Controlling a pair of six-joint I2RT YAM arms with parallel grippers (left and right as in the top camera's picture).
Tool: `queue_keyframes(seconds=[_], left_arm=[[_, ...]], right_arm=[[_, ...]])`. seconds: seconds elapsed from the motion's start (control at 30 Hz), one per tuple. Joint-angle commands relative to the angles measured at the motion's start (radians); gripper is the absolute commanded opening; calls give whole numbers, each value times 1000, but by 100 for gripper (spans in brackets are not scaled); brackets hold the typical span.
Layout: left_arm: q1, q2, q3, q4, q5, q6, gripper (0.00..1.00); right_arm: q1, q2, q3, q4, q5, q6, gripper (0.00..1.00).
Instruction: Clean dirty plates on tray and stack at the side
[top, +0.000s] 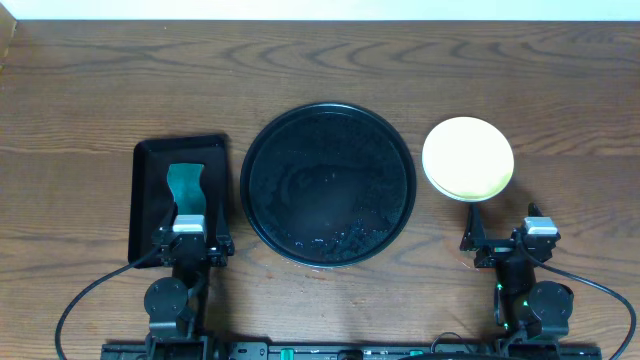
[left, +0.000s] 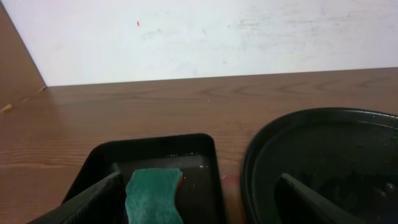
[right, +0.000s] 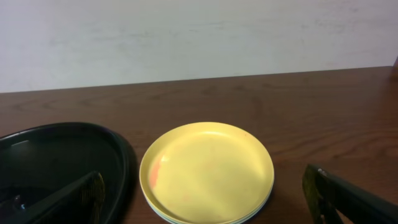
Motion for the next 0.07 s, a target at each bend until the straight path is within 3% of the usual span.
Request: queue_keyframes(seconds=[0.0,0.03], left_arm=[[-5,4,-16,-37,-19,10,77],[-5,4,-16,-37,-19,10,77]], right_arm=[[-6,-5,-3,-2,-4,13,99],[-6,-5,-3,-2,-4,13,99]])
